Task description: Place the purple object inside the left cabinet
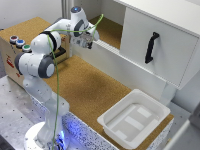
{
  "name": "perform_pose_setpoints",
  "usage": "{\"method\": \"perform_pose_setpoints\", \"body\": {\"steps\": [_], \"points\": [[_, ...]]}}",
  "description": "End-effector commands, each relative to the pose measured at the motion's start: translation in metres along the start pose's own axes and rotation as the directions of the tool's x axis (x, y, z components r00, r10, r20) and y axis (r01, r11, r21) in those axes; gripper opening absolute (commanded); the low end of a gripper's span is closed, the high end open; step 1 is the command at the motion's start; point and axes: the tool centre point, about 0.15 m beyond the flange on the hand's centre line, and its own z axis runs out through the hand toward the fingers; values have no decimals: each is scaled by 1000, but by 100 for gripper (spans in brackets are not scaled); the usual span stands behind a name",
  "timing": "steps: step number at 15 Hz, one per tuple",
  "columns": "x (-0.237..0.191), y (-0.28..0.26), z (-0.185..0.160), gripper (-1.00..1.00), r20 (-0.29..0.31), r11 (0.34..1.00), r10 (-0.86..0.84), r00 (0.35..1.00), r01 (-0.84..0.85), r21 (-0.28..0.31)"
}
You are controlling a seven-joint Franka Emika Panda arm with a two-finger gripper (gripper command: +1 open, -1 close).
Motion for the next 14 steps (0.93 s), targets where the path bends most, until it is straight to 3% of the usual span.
{"method": "perform_pose_setpoints", "body": {"steps": [1, 7, 10, 14], "points": [[72, -12, 49, -100, 27, 992, 83, 996, -81, -93], [113, -26, 63, -100, -10, 988, 40, 999, -41, -148], [117, -25, 75, -100, 11, 984, 51, 999, -48, -169], [123, -24, 86, -100, -4, 981, 60, 998, -59, -185]]}}
